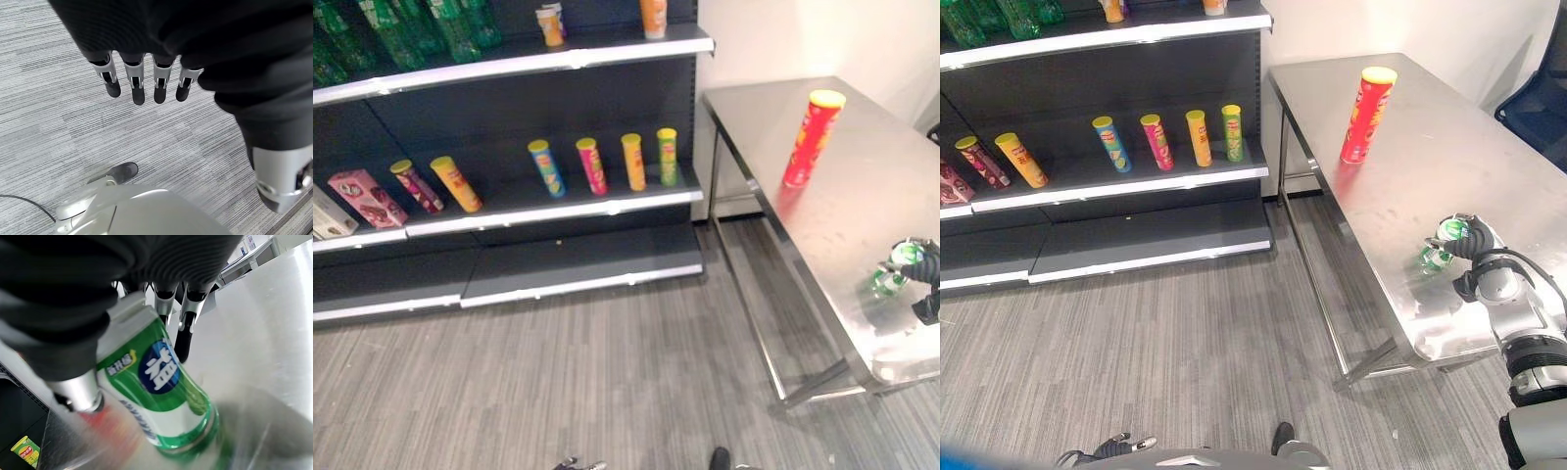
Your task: Put the goods on the table back onto the shelves and tidy them up.
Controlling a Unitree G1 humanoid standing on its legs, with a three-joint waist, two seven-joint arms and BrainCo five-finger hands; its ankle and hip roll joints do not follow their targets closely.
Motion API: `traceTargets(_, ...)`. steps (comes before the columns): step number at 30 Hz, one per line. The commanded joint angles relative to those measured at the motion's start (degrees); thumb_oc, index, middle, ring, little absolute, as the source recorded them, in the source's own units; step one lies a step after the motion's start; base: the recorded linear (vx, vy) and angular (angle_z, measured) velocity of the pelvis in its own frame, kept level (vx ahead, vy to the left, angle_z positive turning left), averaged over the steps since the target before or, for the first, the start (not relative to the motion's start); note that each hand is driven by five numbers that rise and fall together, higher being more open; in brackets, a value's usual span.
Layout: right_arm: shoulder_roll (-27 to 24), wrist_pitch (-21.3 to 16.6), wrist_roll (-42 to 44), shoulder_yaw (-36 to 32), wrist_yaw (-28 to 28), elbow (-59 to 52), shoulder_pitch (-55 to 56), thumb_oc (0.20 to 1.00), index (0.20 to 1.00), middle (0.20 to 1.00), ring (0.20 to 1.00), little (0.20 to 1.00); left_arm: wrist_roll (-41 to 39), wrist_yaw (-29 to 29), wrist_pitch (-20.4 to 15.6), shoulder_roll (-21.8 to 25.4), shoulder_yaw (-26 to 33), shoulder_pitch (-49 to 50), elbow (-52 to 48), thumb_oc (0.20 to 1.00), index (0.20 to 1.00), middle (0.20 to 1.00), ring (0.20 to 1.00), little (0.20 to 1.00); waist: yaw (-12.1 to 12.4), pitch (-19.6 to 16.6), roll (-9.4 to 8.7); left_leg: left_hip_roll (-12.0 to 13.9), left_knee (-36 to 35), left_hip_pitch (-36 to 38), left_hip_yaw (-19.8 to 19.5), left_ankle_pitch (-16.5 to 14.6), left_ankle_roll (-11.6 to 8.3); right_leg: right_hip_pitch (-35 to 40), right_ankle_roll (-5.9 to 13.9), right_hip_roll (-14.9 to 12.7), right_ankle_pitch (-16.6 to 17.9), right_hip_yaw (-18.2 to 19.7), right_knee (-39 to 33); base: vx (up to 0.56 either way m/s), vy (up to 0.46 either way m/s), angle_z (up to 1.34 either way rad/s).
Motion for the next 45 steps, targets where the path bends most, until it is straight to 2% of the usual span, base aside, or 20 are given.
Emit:
traceTargets(1,0.62,-1.48,-2.02,1.01,-1.14,-1.48,-1.78,0.2,0.2,0.2,0.2,0.2,-2.29,0.65,-1.01,3.55,-0.39,-2.69,2.3,1.0,1.0,1.0,1.0,1.0,0.4,-1.22,-4.53,-0.18,0.58,0.37,4.59,-2.23,-2.2,5.56,2.39,0.21,-11.68,4.37,0.95,0.04,-0.008,0.0)
traceTargets(6,-1.43,-2.78,-4.03,-5.57,-2.9,-12.57,4.93,0.2,0.2,0.2,0.2,0.2,-1.02,0.84,-1.02,3.6,1.43,-2.6,3.36,1.0,1.0,1.0,1.0,1.0,-0.44,-1.13,-4.43,-0.07,0.58,0.6,4.77,-2.47,-2.1,5.46,2.39,0.31,-11.76,4.82,0.95,0.01,-0.004,0.0)
traceTargets(8,-1.84,-3.79,-4.74,-10.32,-3.23,-20.48,9.94,0.2,0.2,0.2,0.2,0.2,-0.33,0.92,-1.08,3.57,2.65,-2.6,3.75,1.0,1.0,1.0,1.0,1.0,-0.88,-1.15,-4.38,-0.01,0.58,0.77,5.03,-2.59,-2.04,5.34,2.31,0.49,-11.79,5.29,0.95,0.02,-0.022,0.0)
traceTargets(11,-1.81,-5.06,-5.42,-14.04,-1.81,-29.47,15.07,0.2,0.2,0.2,0.2,0.2,0.2,0.74,-1.14,3.52,3.97,-2.23,3.46,1.0,1.0,1.0,1.0,1.0,-1.15,-0.92,-4.37,0.2,0.58,0.94,5.2,-2.7,-1.98,5.23,2.11,0.73,-11.89,5.85,0.95,0.02,-0.045,-0.03)
traceTargets(13,-1.62,-6.24,-6.21,-14.65,0.2,-36.54,17.74,0.2,0.2,0.2,0.2,0.2,0.04,0.46,-1.27,3.68,5.37,-2.0,2.86,1.0,1.0,1.0,1.0,1.0,-0.81,-0.54,-4.57,0.36,0.58,1.19,5.25,-2.35,-2.02,5.04,1.97,0.98,-12.08,6.41,0.95,0.02,-0.096,-0.08)
traceTargets(17,-1.69,-7.41,-6.88,-13.04,2.57,-42.31,18.9,0.2,0.2,0.2,0.2,0.2,-0.26,0.21,-1.37,3.54,6.25,-2.03,2.85,1.0,1.0,1.0,1.0,1.0,-0.44,-0.16,-4.91,0.57,1.47,0.36,4.64,-2.26,-2.15,4.91,1.59,1.17,-12.33,6.31,0.95,0.0,-0.074,-0.04)
traceTargets(19,-3.32,-8.45,-9.26,-8.25,4.87,-46.46,17.28,0.2,0.2,0.2,0.2,0.2,-0.06,-0.09,-1.58,3.49,6.18,-2.22,2.49,1.0,1.0,1.0,1.0,1.0,-0.09,0.43,-5.2,0.36,2.8,-1.21,3.17,-2.19,-2.15,4.61,1.25,1.21,-12.32,6.14,0.95,-0.03,-0.061,0.07)
traceTargets(20,-3.95,-9.04,-10.46,-4.75,5.48,-47.29,15.33,0.2,0.2,0.2,0.2,0.2,-0.14,0.03,-1.7,3.39,5.85,-2.66,2.3,1.0,1.0,1.0,1.0,1.0,0.06,0.68,-5.37,0.21,3.57,-2.13,2.76,-2.28,-2.13,4.41,1.18,1.12,-12.3,5.81,0.95,-0.12,0.049,0.26)
traceTargets(21,-4.97,-8.87,-11.6,-0.49,5.28,-47.15,12.0,0.2,0.2,0.2,0.2,0.2,0.02,0.35,-1.77,3.5,4.2,-4.4,1.51,1.0,1.0,1.0,1.0,1.0,-0.04,1.39,-5.58,0.13,4.72,-4.92,4.5,-1.67,-2.26,3.75,1.33,0.19,-12.05,3.28,0.95,-0.13,0.107,0.45)
traceTargets(23,-4.89,-8.49,-11.91,1.01,4.89,-47.06,10.68,0.2,0.2,0.2,0.2,0.2,0.39,0.35,-1.72,3.52,2.93,-5.19,0.92,1.0,1.0,1.0,1.0,1.0,-0.39,1.36,-5.14,0.57,4.66,-6.07,6.59,-1.77,-2.18,3.73,1.67,-0.28,-12.14,1.45,0.95,-0.04,0.14,1.02)
traceTargets(26,-3.67,-7.49,-13.98,2.2,4.86,-46.49,11.0,0.2,0.2,0.2,0.2,0.2,0.87,0.45,-1.61,3.61,3.13,-4.67,1.15,1.0,1.0,1.0,1.0,1.0,-0.57,0.28,-4.23,0.03,1.85,-4.51,7.11,-1.4,-1.73,4.27,2.26,-0.93,-12.14,-0.22,0.95,0.08,0.176,0.95)
traceTargets(30,0.4,-6.32,-16.0,2.83,3.69,-44.74,12.12,0.2,0.2,0.2,0.2,0.2,1.78,0.8,-1.51,3.62,3.29,-4.3,1.26,1.0,1.0,1.0,1.0,1.0,-0.49,-0.4,-3.7,-1.26,0.58,-3.26,7.27,-2.24,-0.67,4.75,3.3,-2.12,-11.51,0.25,0.95,0.09,0.268,0.11)
traceTargets(33,6.79,-4.78,-17.13,3.67,2.09,-41.91,12.11,0.2,0.2,0.2,0.2,0.2,2.06,1.0,-1.62,4.3,3.66,-4.03,0.3,1.0,1.0,1.0,1.0,1.0,0.34,-0.02,-3.55,-3.09,0.58,-4.32,8.14,-2.76,1.49,2.68,4.96,-3.91,-8.93,1.72,0.95,0.01,0.285,-0.08)
traceTargets(38,10.06,-3.89,-18.46,5.11,1.72,-39.95,11.45,0.2,0.2,0.2,0.2,0.2,2.28,1.16,-1.7,5.26,4.63,-3.62,0.05,1.0,1.0,1.0,1.0,1.0,1.53,0.59,-3.37,-4.69,0.58,-5.07,8.8,-3.66,3.29,0.03,6.74,-5.78,-7.18,3.48,2.63,0.0,0.291,-0.28)
traceTargets(39,10.53,-3.66,-19.01,5.12,1.72,-39.45,11.93,0.2,0.2,0.2,0.2,0.2,2.63,1.09,-1.68,5.89,5.05,-3.26,0.23,1.0,1.0,1.0,1.0,1.0,1.84,1.18,-3.14,-5.52,0.58,-4.91,8.77,-4.26,4.39,-1.54,7.6,-7.0,-7.07,4.1,5.56,0.0,0.205,-0.49)
traceTargets(40,10.53,-3.66,-19.01,5.11,1.72,-39.45,11.93,0.2,0.2,0.2,0.2,0.2,2.63,1.09,-1.68,5.89,5.05,-3.28,0.23,1.0,1.0,1.0,1.0,1.0,1.86,1.1,-3.15,-5.52,0.58,-5.03,8.8,-4.22,4.4,-1.65,7.59,-6.99,-7.0,4.12,5.52,0.01,0.261,-0.64)
traceTargets(42,10.84,-3.62,-19.26,4.74,1.59,-39.36,12.46,0.2,0.2,0.2,0.2,0.2,2.77,1.02,-1.74,6.3,5.39,-3.29,0.23,1.0,1.0,1.0,1.0,1.0,2.04,1.8,-2.89,-5.92,0.58,-4.51,8.89,-4.73,5.0,-3.39,7.81,-8.12,-7.6,4.13,9.98,0.02,0.155,-0.26)
traceTargets(43,10.96,-3.55,-19.36,4.35,1.69,-39.16,13.16,0.2,0.2,0.2,0.2,0.2,2.92,0.83,-1.74,6.48,5.55,-3.2,0.17,1.0,1.0,1.0,1.0,1.0,2.02,2.15,-2.79,-6.13,0.58,-3.54,8.56,-5.48,5.11,-4.0,8.28,-8.9,-8.31,4.37,13.18,0.02,0.255,-0.22)
traceTargets(44,10.81,-3.54,-19.02,2.21,1.83,-39.56,16.02,0.2,0.2,0.2,0.2,0.2,2.93,0.73,-1.81,6.97,5.36,-3.95,-0.56,1.0,1.0,1.0,1.0,1.0,0.59,3.84,-2.34,-6.49,0.58,-2.78,7.62,-5.28,5.85,-9.78,7.45,-8.42,-6.82,7.68,23.41,0.02,0.187,-0.23)
traceTargets(45,10.8,-3.53,-19.02,2.16,1.85,-39.59,16.05,0.2,0.2,0.2,0.2,0.2,2.92,0.73,-1.81,6.96,5.34,-3.97,-0.56,1.0,1.0,1.0,1.0,1.0,0.69,3.72,-2.36,-6.5,0.58,-2.94,7.7,-5.24,5.86,-10.03,7.42,-8.43,-6.82,7.77,23.53,-0.02,0.153,-0.09)
